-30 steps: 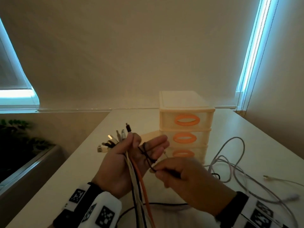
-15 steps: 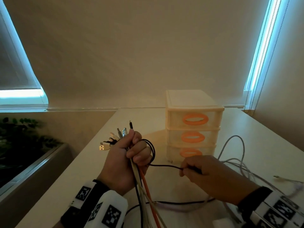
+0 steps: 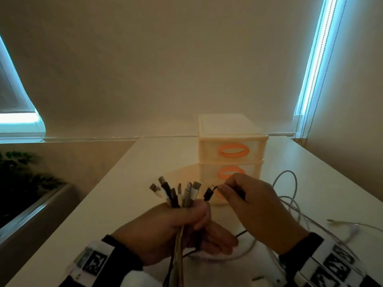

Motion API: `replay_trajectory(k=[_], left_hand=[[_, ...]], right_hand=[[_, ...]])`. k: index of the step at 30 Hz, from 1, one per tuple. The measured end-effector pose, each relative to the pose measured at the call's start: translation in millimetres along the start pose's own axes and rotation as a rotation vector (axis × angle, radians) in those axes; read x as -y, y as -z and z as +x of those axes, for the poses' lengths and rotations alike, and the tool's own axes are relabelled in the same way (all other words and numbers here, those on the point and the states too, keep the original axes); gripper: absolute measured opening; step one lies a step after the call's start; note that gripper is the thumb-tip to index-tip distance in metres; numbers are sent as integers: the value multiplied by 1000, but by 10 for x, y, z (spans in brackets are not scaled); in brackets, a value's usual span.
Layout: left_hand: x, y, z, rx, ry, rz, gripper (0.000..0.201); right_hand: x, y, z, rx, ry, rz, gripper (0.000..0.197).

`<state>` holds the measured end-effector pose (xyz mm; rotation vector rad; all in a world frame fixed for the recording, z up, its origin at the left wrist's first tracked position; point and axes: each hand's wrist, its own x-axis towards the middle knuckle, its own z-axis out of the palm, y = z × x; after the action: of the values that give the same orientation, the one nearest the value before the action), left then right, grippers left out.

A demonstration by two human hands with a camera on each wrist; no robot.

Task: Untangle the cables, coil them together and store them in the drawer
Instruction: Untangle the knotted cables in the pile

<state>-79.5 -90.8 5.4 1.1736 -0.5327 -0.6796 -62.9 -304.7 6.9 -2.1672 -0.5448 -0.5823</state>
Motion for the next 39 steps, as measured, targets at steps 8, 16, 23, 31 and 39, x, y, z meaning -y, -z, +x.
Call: replay_trajectory(k=[8,16,23,31,39], left_hand=[[-161,51,73,-439,-424,-515,44],[-133,208,21,-413,-388,-574,37],[-177,361,-64,-226,-399,-569,37],[-200,357,-101,-311,-421,-525,37],[-77,226,-37,-13,-181,-302,34]], right_hand=[[188,-166,-148,493,-45,163,15],[-144,-73,-82,442,-169,-42,28],[-111,-11,-38,616,-222,5,20],[-252,84,-14,728,-530,242,28],[-247,23,50,120,-320,-183,42]])
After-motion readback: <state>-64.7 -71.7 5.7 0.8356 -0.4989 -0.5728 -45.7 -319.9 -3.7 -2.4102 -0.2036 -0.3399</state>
